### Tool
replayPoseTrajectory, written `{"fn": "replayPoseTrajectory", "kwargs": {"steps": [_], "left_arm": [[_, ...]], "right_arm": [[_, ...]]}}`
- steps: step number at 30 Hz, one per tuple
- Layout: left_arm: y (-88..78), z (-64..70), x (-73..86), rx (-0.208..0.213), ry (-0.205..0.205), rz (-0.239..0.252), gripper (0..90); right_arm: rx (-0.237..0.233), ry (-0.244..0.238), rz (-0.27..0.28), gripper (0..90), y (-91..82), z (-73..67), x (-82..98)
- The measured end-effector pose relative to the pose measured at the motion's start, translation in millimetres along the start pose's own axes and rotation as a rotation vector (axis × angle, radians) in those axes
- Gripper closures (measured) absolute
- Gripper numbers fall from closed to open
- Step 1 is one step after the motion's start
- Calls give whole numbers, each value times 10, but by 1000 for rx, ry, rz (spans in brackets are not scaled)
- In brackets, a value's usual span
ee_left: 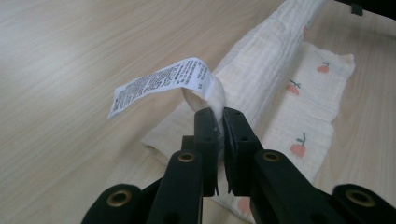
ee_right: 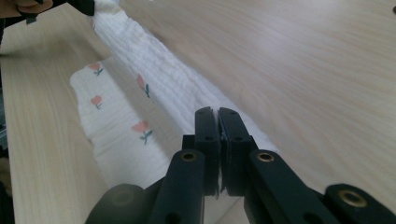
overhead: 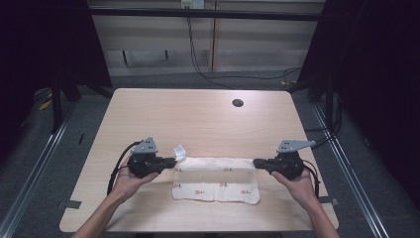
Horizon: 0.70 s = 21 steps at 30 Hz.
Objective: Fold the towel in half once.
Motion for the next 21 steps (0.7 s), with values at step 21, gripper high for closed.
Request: {"fn": "replayPoseTrajectory", "kwargs": {"steps": [21], "left_arm": [[206, 266, 342, 94, -5, -69, 830]], "right_arm": [[-9, -16, -112, 843, 99, -164, 444]]}}
Point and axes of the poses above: each handheld gripper's, and its own axes: y roughly forward along the jaws, x roughly out of its underside, z roughly to its right, the point moved 6 cm from there along y, roughly forward along the jaws, and after that the axes turned 7 degrees about x, right-handed, at the moved point
